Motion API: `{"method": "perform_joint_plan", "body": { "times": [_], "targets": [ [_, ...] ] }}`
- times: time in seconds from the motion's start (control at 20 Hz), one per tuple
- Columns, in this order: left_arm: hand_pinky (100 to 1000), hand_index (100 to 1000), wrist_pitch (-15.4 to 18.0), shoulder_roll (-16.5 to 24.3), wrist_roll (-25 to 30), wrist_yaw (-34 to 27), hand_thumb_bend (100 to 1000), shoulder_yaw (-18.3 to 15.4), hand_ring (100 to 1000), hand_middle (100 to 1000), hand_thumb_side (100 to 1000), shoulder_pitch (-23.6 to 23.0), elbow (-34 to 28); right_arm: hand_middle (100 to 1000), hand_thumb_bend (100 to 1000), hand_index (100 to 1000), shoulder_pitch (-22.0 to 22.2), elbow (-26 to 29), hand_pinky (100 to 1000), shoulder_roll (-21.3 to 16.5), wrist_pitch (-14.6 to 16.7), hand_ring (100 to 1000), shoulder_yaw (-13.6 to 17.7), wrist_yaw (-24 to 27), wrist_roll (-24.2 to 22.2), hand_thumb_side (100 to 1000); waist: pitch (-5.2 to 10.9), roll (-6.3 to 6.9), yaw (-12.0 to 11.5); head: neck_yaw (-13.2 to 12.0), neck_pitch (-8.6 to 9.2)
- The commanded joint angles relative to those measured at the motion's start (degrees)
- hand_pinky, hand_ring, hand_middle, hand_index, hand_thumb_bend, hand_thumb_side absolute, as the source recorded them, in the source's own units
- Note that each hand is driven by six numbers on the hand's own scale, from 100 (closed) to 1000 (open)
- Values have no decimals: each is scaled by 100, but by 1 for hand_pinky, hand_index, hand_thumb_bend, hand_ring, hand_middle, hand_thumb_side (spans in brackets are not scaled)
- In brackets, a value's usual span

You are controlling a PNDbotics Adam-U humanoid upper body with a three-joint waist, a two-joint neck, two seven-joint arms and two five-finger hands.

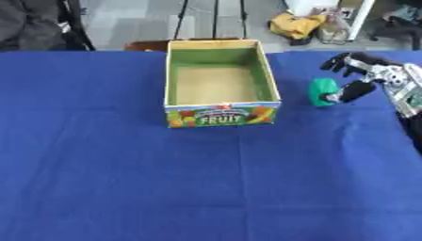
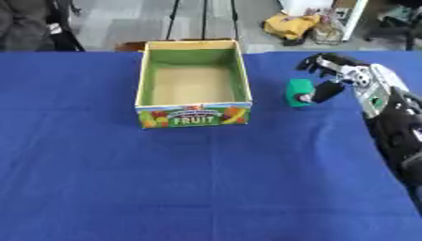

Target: Pick up objects on the table and place them in the box.

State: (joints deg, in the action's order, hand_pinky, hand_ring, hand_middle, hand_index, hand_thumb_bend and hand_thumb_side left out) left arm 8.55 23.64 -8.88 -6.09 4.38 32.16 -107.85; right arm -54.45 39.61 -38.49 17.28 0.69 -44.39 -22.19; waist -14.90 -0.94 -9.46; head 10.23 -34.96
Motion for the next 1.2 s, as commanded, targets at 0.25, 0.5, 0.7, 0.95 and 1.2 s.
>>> {"method": "perform_joint_plan", "body": {
  "times": [0.25,0.5,0.7,0.95,1.2],
  "targets": [
    [680,783,13,28,43,-23,661,-23,582,577,968,95,-89,818,250,851,-100,30,755,-215,-45,847,38,-137,-32,103,46,-4,-36,41,32],
    [680,784,20,19,57,-23,658,-18,579,575,970,96,-75,820,225,849,-102,17,758,-218,-48,850,26,-257,-37,100,10,-10,-47,64,18],
    [680,784,28,8,73,-24,657,-11,576,573,970,104,-66,821,225,849,-97,-12,760,-220,-43,854,21,-364,-29,100,-10,-17,-50,81,11],
    [680,784,36,-9,98,-26,656,-1,574,572,972,113,-51,842,302,858,-87,-32,779,-213,-7,893,13,-484,-10,149,-32,-21,-48,88,0],
    [680,785,40,-11,106,-23,654,0,571,569,972,111,-33,884,367,896,16,104,824,-342,139,933,-8,-522,64,192,-25,-41,-30,80,-18]
  ]
}}
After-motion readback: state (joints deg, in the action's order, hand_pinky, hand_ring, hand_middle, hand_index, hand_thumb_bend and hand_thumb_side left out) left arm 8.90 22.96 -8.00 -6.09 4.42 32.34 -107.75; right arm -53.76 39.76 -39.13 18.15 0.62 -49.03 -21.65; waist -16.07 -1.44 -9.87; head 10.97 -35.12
